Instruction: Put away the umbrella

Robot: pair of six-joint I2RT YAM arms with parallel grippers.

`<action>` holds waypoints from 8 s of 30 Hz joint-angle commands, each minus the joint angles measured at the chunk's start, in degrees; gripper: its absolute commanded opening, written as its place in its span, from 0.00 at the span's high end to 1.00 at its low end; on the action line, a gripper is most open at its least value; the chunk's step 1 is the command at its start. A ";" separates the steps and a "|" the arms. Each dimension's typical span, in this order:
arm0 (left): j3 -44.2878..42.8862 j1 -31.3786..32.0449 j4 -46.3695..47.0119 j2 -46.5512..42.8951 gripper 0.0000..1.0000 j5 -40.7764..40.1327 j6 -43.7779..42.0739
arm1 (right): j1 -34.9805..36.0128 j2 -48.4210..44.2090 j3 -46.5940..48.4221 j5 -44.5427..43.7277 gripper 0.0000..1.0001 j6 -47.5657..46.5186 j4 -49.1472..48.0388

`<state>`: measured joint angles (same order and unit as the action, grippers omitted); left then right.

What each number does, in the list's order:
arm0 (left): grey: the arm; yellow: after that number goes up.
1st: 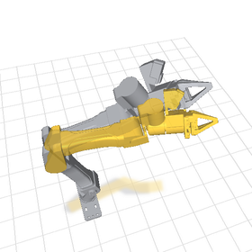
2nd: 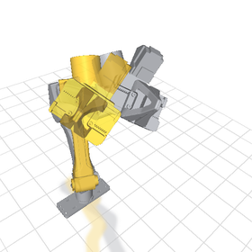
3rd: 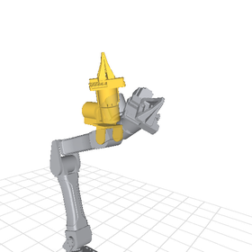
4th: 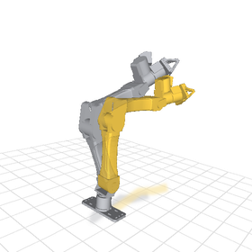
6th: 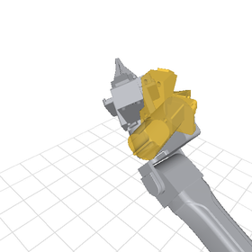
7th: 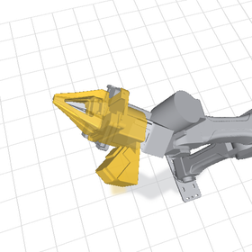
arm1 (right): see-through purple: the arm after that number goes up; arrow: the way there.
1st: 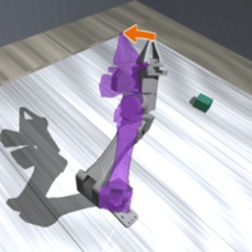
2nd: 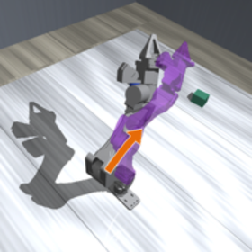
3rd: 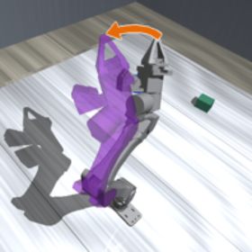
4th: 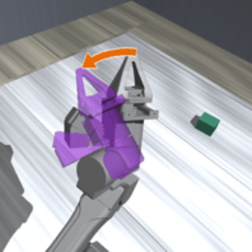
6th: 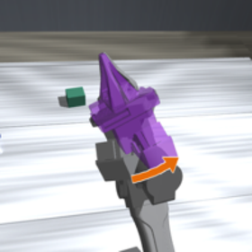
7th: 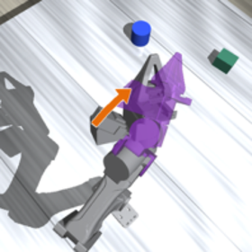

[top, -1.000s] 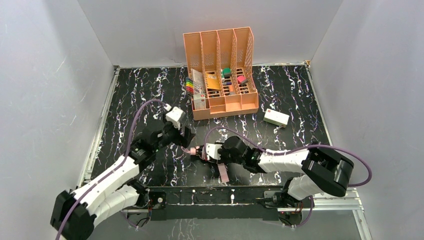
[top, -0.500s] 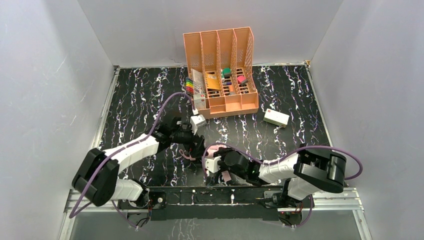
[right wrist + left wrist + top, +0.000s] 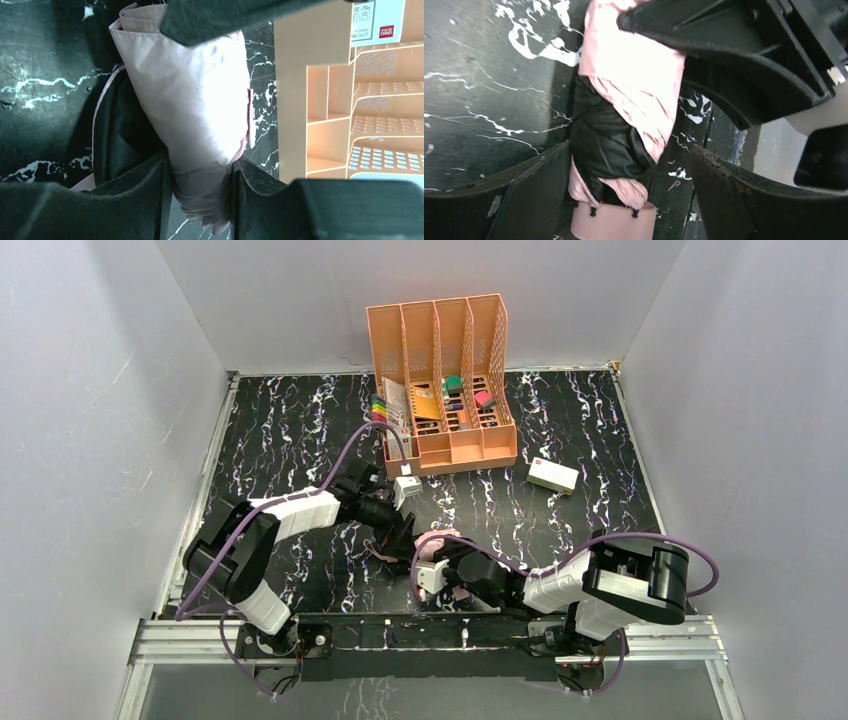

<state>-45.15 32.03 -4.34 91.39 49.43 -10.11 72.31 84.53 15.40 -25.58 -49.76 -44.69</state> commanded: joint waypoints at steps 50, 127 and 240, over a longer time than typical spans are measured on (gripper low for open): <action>-6.31 7.14 -12.20 4.74 1.00 -27.03 -1.59 | 1.40 -33.05 9.61 3.26 0.26 29.60 39.06; -5.13 24.82 -9.20 5.26 1.00 -58.69 13.75 | -39.40 -26.82 16.76 18.63 0.25 77.46 54.69; -23.95 4.36 -14.12 16.27 0.21 1.79 -11.53 | -44.49 10.71 33.23 49.23 0.44 49.85 61.22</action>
<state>-67.42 35.27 -16.82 105.89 50.41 -20.71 27.77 93.01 48.53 28.86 2.15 16.51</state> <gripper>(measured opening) 0.783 0.566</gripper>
